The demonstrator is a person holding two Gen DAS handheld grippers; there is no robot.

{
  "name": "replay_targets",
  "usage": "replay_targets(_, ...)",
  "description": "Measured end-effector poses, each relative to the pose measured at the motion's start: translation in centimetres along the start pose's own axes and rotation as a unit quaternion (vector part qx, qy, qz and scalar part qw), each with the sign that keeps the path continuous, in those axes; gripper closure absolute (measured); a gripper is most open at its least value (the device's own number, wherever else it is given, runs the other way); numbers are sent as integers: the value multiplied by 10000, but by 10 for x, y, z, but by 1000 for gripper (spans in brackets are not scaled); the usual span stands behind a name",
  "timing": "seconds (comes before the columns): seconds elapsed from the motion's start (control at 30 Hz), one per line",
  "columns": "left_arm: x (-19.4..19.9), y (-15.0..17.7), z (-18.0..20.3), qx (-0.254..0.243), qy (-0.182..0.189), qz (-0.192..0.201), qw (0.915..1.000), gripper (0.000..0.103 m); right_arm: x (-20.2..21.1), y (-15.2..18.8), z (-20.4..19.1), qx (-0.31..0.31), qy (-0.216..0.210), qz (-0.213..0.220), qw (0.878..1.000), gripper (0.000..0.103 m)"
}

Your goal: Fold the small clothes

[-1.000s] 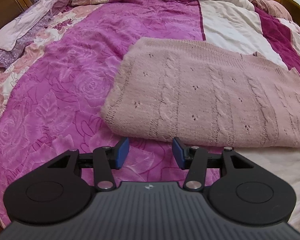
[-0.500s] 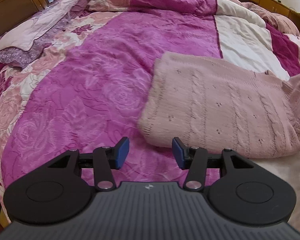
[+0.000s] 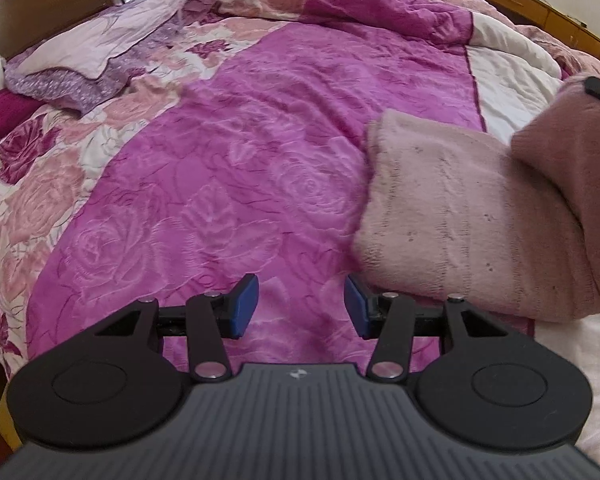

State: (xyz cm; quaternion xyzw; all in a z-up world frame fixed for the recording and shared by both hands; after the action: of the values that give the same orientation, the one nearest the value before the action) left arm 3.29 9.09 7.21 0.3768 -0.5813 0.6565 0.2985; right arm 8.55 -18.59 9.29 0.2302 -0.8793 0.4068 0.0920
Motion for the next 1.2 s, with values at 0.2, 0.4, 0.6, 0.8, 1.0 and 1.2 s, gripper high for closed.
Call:
replay_targets(0.2, -3, 3, -21, 212, -31, -27, 9998, 48, -31, 42, -26, 581, -95, -552, 9967, 90)
replay_targets(0.4, -7, -1, -31, 248, -36, -21, 9997, 47, -49, 72, -22, 762, 13, -1438, 9867, 87)
replay_targets(0.6, -3, -18, -26, 79, 160, 170, 9997, 47, -23, 69, -20, 740, -286, -1511, 9853, 62)
replay_targets(0.8, 4, -50, -3, -54, 725, 359, 9967, 47, 11, 57, -26, 1082, -445, -1232, 9855, 46)
replay_targets(1.0, -1, -76, 43, -476, 1215, 420, 9906, 47, 34, 33, -6, 1250, 217, -699, 9895, 46)
replay_targets(1.2, -35, -91, 80, -626, 1746, 96, 9826, 47, 36, 19, 38, 966, 1190, -430, 9873, 46)
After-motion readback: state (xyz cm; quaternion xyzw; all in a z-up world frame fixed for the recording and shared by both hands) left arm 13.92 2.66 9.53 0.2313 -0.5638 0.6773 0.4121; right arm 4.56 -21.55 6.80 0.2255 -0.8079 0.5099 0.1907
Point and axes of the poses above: each gripper's, at about its wrist camera, not at the fingertips, and x roughly against the way its jaws point, z to its right, y to its underside, the point moved 1 cm from there along -x, roughly the way its jaws point, and after that the axes turned 7 degrees about -z, right-handed, at the moved point
